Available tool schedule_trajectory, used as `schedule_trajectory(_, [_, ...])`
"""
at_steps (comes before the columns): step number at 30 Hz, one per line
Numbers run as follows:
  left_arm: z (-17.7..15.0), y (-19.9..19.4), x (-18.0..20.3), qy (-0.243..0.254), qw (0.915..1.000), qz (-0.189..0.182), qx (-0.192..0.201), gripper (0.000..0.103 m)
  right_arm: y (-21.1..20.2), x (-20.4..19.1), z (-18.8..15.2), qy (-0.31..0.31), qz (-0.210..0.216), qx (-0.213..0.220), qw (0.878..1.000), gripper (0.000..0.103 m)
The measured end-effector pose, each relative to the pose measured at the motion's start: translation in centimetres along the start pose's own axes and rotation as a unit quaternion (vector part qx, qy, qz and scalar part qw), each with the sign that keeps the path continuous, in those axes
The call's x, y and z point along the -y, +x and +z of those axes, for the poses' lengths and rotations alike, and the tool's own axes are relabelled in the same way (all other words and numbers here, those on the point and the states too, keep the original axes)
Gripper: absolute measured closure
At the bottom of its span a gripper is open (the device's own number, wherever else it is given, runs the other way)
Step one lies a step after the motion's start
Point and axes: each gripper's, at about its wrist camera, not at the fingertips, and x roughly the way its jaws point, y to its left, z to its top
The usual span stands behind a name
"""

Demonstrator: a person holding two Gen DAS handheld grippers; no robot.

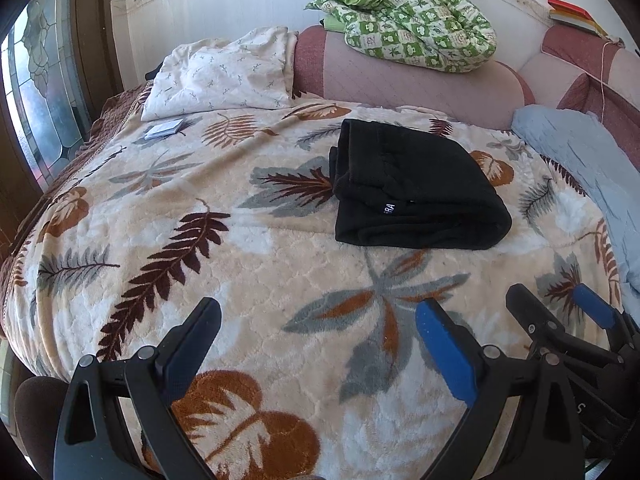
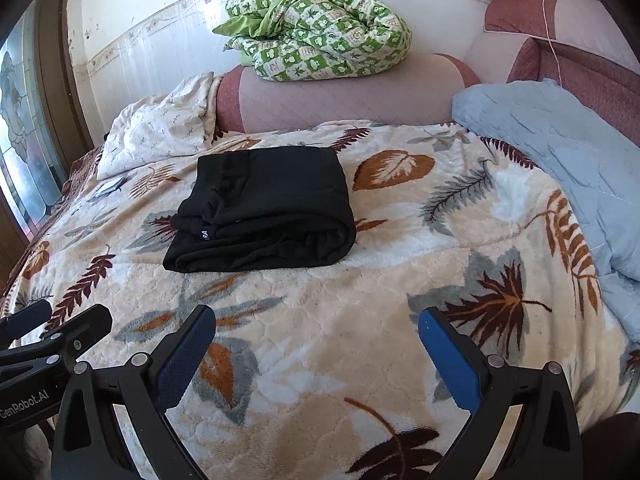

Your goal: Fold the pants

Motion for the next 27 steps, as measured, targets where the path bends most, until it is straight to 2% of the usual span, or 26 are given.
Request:
schedule_trajectory(11, [-0.4,1.3,-0.7,-0.014,0.9994,-0.013,-0.028,0.005,0.4,-0.6,-0.3,-0.024,-0.011,-0.007,1.0,0.0])
schedule_trajectory(23, [-0.9,2.0,-1.0,-0.026,0.9979,-0.038,-0.045,0.005,0.9,-0.8,-0.5,-0.035,-0.016,-0.012,0.999,0.0])
schedule_trajectory(27, [-1.0,2.0,-1.0,-0.025,0.9981,-0.04,-0.039,0.005,1.1,-1.0,-0.7,-0.04,-0.017,-0.015,0.999,0.0])
